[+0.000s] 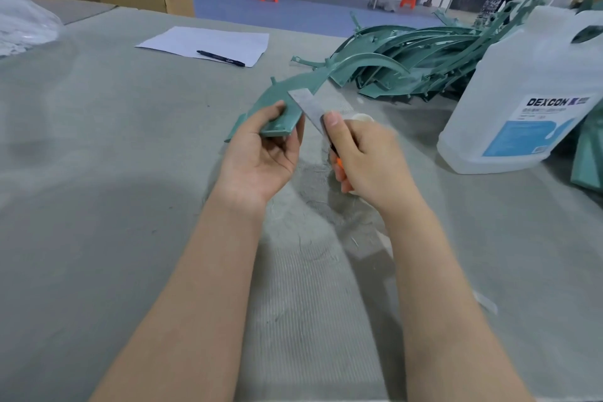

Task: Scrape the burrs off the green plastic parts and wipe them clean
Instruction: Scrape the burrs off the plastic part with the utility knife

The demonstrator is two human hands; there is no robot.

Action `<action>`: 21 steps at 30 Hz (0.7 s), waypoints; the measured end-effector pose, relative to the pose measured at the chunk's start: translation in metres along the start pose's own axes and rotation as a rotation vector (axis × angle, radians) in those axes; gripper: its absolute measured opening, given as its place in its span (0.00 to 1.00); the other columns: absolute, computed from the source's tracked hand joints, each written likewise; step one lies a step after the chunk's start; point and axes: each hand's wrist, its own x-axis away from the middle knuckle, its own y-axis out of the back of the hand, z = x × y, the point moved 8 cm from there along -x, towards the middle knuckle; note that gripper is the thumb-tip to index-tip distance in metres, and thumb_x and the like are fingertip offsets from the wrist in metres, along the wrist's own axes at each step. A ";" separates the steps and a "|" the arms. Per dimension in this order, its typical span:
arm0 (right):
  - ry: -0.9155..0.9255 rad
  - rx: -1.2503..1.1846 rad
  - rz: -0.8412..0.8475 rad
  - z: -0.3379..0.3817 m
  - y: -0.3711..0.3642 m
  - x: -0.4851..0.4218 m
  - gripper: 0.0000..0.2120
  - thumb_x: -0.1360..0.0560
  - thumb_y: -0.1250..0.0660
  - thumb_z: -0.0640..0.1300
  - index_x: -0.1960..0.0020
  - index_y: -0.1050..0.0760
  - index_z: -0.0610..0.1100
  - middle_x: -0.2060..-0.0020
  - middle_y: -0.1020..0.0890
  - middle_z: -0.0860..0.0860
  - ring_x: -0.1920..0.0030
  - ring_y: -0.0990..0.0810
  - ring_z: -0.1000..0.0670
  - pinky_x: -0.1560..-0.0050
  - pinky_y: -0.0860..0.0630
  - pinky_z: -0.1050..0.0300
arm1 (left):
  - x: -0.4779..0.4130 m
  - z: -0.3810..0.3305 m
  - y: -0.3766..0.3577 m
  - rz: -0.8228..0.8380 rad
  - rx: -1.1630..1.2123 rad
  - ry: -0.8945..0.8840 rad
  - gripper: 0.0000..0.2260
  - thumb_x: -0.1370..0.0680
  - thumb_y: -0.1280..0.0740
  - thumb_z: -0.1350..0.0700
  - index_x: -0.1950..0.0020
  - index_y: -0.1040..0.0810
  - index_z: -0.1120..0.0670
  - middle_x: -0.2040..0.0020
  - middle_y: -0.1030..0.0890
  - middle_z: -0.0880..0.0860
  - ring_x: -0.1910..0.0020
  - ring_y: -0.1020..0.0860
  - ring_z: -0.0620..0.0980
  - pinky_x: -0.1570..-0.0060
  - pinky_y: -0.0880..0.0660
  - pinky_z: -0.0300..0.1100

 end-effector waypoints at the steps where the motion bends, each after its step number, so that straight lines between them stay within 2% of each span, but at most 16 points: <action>1: 0.002 0.002 0.009 0.000 -0.001 0.000 0.26 0.19 0.46 0.59 0.68 0.29 0.44 0.77 0.25 0.52 0.78 0.27 0.55 0.67 0.25 0.53 | 0.000 0.001 0.000 -0.002 0.008 0.006 0.05 0.23 0.35 0.63 0.58 0.22 0.61 0.65 0.19 0.56 0.68 0.18 0.51 0.76 0.25 0.33; 7: 0.004 -0.002 0.079 -0.003 -0.009 -0.001 0.26 0.19 0.46 0.59 0.70 0.30 0.46 0.80 0.26 0.53 0.80 0.27 0.56 0.70 0.27 0.57 | -0.001 0.003 0.003 -0.019 0.021 0.020 0.03 0.23 0.35 0.63 0.53 0.23 0.62 0.60 0.20 0.56 0.69 0.19 0.50 0.76 0.25 0.33; 11: -0.005 -0.038 0.140 -0.004 -0.017 0.000 0.26 0.19 0.45 0.60 0.70 0.30 0.46 0.81 0.26 0.54 0.80 0.26 0.53 0.73 0.26 0.55 | -0.004 0.002 0.003 -0.015 0.047 -0.002 0.07 0.22 0.36 0.63 0.45 0.25 0.62 0.50 0.21 0.57 0.60 0.21 0.49 0.73 0.23 0.34; 13: 0.010 -0.025 0.180 -0.002 -0.023 0.002 0.26 0.20 0.45 0.61 0.70 0.30 0.47 0.80 0.26 0.54 0.80 0.26 0.52 0.75 0.26 0.57 | -0.005 0.001 0.003 -0.009 0.067 -0.015 0.05 0.22 0.37 0.64 0.50 0.23 0.65 0.51 0.20 0.59 0.58 0.21 0.50 0.71 0.22 0.35; 15: 0.022 -0.032 0.193 0.000 -0.026 0.003 0.26 0.20 0.44 0.60 0.71 0.31 0.48 0.80 0.26 0.53 0.80 0.26 0.51 0.78 0.27 0.60 | -0.005 0.001 0.003 -0.013 0.081 -0.008 0.09 0.22 0.38 0.64 0.60 0.22 0.65 0.55 0.19 0.60 0.60 0.20 0.51 0.74 0.23 0.35; 16: 0.023 -0.041 0.194 0.000 -0.027 0.003 0.26 0.20 0.44 0.60 0.71 0.31 0.48 0.80 0.27 0.53 0.80 0.26 0.51 0.78 0.27 0.60 | -0.005 0.001 0.003 -0.015 0.078 -0.010 0.10 0.22 0.38 0.64 0.61 0.23 0.65 0.56 0.19 0.60 0.61 0.20 0.51 0.75 0.24 0.35; 21: 0.061 0.011 0.286 0.005 -0.040 0.007 0.25 0.20 0.44 0.60 0.71 0.31 0.48 0.80 0.27 0.57 0.79 0.27 0.53 0.76 0.26 0.60 | -0.006 0.001 0.002 0.017 0.148 0.032 0.05 0.22 0.38 0.65 0.55 0.23 0.63 0.57 0.19 0.58 0.61 0.19 0.52 0.72 0.21 0.37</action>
